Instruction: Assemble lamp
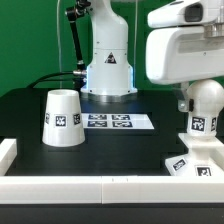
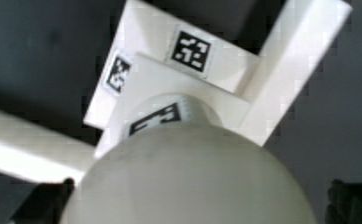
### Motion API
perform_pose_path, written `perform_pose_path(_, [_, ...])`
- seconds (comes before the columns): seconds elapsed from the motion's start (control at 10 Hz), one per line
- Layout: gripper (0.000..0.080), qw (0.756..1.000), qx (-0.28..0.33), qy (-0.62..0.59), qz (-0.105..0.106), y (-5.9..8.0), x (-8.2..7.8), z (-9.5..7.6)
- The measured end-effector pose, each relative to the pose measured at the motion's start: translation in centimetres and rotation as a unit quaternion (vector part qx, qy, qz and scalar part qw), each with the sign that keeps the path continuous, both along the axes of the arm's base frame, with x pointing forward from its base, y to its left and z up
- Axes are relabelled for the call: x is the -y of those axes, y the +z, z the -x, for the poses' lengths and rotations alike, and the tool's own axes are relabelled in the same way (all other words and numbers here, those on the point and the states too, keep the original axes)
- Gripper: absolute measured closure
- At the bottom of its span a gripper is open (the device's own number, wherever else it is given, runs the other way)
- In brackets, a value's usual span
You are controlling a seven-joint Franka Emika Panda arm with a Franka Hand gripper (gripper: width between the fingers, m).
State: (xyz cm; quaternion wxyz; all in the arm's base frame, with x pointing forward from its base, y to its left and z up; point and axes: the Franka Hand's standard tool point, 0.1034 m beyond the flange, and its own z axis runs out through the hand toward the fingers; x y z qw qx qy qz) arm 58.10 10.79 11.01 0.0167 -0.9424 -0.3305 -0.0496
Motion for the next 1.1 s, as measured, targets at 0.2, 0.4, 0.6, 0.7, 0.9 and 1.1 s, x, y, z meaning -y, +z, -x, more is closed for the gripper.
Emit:
perform_pose_path(0.2, [0.0100,0.989,0.008,0.147,0.032,0.06,0.23,-0.48])
perform_pose_path(0.4, [0.0100,0.972,0.012,0.230,0.056,0.13,0.12,-0.59])
perform_pose_path(0.6, [0.0100,0.950,0.011,0.304,0.074,0.25,-0.05,-0.74])
perform_pose_path(0.7, [0.0100,0.941,0.007,0.330,0.078,0.17,0.00,-0.57])
perform_pose_path(0.9, [0.0100,0.929,0.005,0.360,0.085,0.12,0.00,-0.49])
perform_pose_path(1.1, [0.0222,0.926,0.005,0.368,0.087,0.08,0.23,-0.52])
